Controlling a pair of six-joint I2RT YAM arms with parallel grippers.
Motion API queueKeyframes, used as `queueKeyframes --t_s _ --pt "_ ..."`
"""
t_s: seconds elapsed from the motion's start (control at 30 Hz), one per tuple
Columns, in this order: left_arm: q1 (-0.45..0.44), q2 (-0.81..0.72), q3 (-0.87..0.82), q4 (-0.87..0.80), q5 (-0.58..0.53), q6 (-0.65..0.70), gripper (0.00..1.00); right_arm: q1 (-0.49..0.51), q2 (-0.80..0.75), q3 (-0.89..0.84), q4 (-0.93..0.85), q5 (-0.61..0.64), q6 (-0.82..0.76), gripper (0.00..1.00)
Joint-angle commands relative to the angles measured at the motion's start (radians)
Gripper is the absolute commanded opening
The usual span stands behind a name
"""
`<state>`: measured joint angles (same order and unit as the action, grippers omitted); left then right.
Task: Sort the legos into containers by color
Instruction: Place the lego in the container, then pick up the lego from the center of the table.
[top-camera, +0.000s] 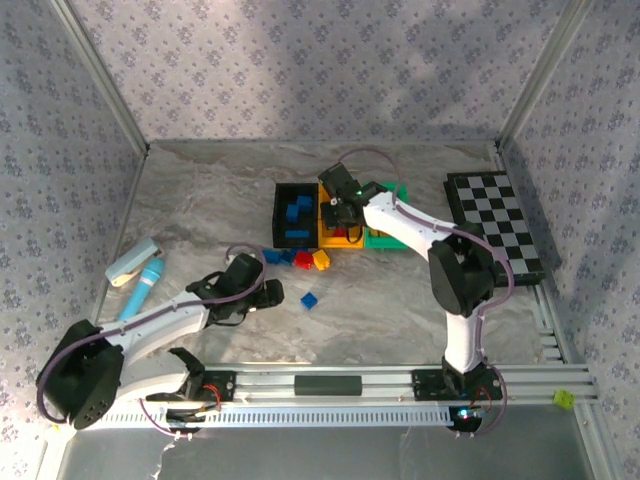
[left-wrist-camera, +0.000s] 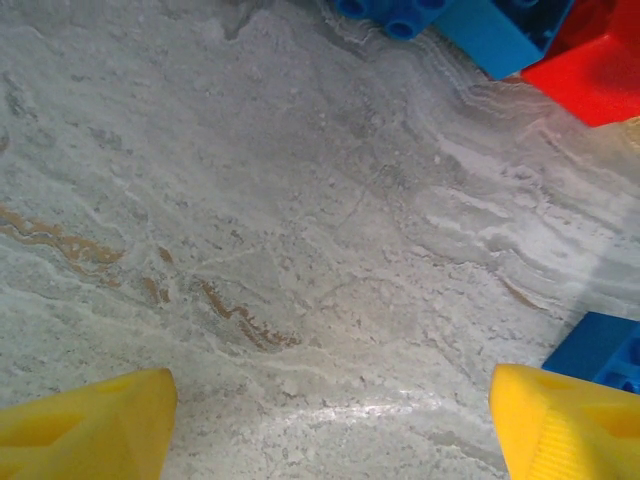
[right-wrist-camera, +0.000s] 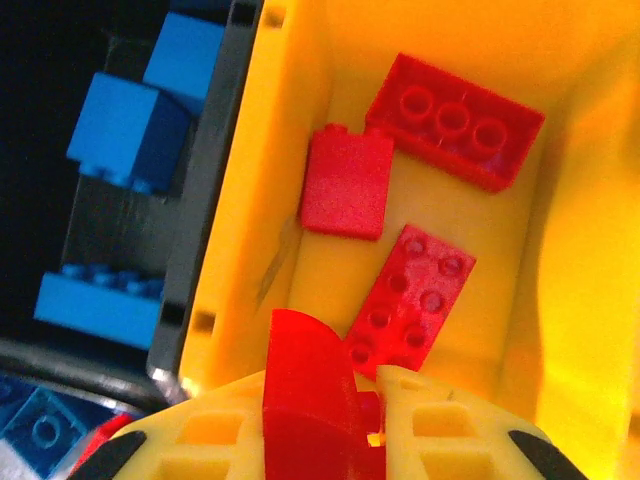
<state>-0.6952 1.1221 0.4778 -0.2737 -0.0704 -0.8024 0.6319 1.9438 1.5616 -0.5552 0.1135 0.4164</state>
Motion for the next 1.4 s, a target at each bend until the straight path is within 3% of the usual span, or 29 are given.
queueKeyframes --t_s 0.0,0.07,0.13,0.47,0.8,1.07,1.37 --pt "-0.007 -0.037 -0.004 -0.041 0.011 -0.015 0.82 -0.019 0.046 0.078 -0.069 0.012 -0.057 0.29" --pt "-0.009 -0.045 -0.006 -0.045 0.006 -0.021 0.82 -0.029 0.055 0.089 -0.081 0.002 -0.062 0.42" --pt "-0.008 -0.044 -0.01 -0.037 0.009 -0.021 0.82 -0.033 0.041 0.071 -0.072 -0.005 -0.069 0.47" --pt "-0.014 0.012 0.036 -0.033 0.014 -0.006 0.82 -0.026 -0.126 -0.121 0.01 -0.077 -0.084 0.51" --pt "-0.055 0.028 0.127 -0.009 -0.076 -0.002 0.81 -0.012 -0.366 -0.419 0.129 -0.026 -0.168 0.52" --pt "-0.144 0.318 0.414 -0.141 -0.133 0.063 0.8 -0.036 -0.516 -0.679 0.312 0.028 -0.162 0.53" --pt "-0.21 0.646 0.752 -0.291 -0.167 0.045 0.77 -0.104 -0.589 -0.81 0.397 0.041 -0.088 0.55"
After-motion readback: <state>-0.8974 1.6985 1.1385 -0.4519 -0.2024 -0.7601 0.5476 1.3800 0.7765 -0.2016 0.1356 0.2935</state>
